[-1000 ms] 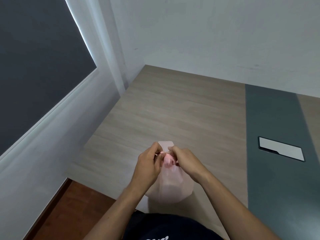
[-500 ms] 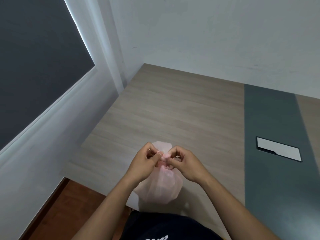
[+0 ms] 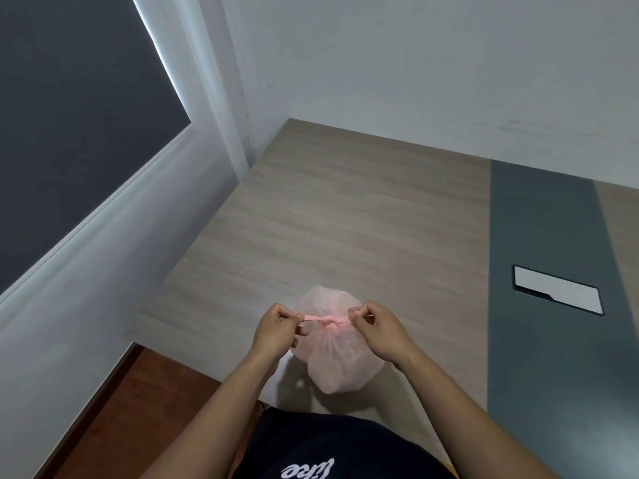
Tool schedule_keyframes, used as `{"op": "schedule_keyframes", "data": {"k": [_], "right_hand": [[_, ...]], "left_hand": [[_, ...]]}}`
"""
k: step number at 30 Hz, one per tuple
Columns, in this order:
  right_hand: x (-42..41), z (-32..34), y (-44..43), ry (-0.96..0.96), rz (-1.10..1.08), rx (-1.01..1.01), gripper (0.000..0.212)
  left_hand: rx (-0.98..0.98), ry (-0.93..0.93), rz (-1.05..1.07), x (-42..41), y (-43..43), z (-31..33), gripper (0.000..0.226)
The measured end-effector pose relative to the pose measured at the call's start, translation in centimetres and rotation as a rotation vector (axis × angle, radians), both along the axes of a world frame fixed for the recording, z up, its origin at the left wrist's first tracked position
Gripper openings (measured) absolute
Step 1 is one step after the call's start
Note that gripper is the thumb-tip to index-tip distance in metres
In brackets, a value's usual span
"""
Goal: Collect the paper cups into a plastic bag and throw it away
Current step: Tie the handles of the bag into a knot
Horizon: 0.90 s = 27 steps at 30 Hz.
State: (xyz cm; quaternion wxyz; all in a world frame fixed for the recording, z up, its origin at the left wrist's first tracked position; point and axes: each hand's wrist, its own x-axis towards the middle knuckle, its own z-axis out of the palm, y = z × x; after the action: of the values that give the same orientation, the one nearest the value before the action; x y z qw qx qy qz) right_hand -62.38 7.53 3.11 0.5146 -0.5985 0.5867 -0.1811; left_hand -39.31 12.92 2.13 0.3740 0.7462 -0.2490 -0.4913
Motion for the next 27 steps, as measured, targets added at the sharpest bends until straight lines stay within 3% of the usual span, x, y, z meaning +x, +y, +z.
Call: {"op": "schedule_keyframes", "data": {"k": [4,7,12,16,20,27], "right_hand": [[0.0,-0.4,0.4,0.039,0.030,-0.015,0.027],[0.7,0.0,0.4,-0.140,0.010,0.074,0.031],[2.0,0.7,0.3,-0.259,0.070,0.103,0.024],[4.2,1.5,0.9,-0.230,0.145,0.058,0.027],[7.3,1.9,2.1,-0.252,0.210,0.006,0.024],[13.7,2.1,4.7,-0.260,0.344,0.071,0.028]], "left_hand": [[0.005,-0.090,0.041,0.0,0.6,-1.1,0.015],[-0.024,-0.004,0.037,0.0,0.9,-1.0,0.014],[-0.120,0.106,-0.036,1.3,2.8,-0.1,0.030],[-0.204,0.140,-0.011,2.5,5.4,0.9,0.050],[-0.253,0.105,0.022,4.2,8.4,1.2,0.013],[-0.295,0.068,0.253,8.2,14.0,2.8,0.009]]}}
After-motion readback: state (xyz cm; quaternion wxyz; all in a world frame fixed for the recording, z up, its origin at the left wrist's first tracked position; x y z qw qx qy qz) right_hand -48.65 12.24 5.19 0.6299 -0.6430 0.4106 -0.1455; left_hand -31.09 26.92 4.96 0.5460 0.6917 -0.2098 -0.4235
